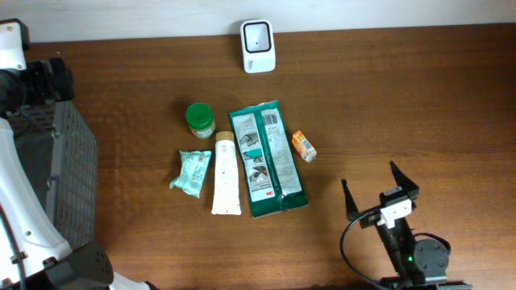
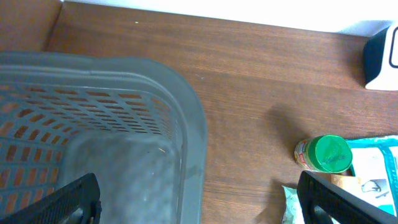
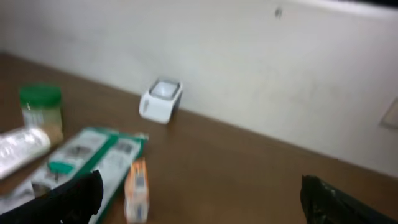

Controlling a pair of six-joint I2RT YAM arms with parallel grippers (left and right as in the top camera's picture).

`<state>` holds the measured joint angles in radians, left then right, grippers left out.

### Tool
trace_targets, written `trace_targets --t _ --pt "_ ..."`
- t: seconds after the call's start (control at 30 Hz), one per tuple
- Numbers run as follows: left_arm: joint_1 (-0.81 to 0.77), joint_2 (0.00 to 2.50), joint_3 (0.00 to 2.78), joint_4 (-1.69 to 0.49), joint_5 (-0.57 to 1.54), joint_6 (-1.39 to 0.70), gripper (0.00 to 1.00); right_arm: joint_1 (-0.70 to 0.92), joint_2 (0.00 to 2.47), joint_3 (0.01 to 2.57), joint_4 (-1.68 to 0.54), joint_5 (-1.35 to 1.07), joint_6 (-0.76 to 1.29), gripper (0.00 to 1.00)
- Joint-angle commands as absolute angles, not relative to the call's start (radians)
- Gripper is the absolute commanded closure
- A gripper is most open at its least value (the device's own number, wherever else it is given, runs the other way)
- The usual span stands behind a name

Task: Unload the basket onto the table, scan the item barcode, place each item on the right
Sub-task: 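Move the right gripper toward the small orange package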

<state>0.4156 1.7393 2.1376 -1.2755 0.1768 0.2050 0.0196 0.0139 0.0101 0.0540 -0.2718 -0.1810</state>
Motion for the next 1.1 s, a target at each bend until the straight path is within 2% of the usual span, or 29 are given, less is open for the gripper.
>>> trace_targets --t 0.0,0.13,0.37,0.67,0.9,1.07 --pt "0.420 1.741 2.135 -1.274 0.191 0.196 0.01 0.026 0.010 0.019 0.034 -0.348 -0.088 0.02" --pt "0.420 1.741 2.135 -1.274 0.191 0.196 0.01 0.026 0.059 0.082 -0.012 -0.410 -0.088 0.02" --pt "0.420 1.741 2.135 -1.274 0.191 0.196 0.01 0.026 0.401 0.426 -0.199 -0.472 -0.089 0.02" --pt "0.420 1.741 2.135 -1.274 0.191 0.196 0.01 0.026 0.981 1.000 -0.704 -0.528 -0.096 0.02" --pt "0.420 1.741 2.135 -1.274 0.191 0.196 0.01 0.027 1.274 1.071 -0.616 -0.617 -0.070 0.01" --pt "0.420 1.741 2.135 -1.274 0.191 0.196 0.01 0.031 1.498 1.088 -0.606 -0.587 -0.061 0.12"
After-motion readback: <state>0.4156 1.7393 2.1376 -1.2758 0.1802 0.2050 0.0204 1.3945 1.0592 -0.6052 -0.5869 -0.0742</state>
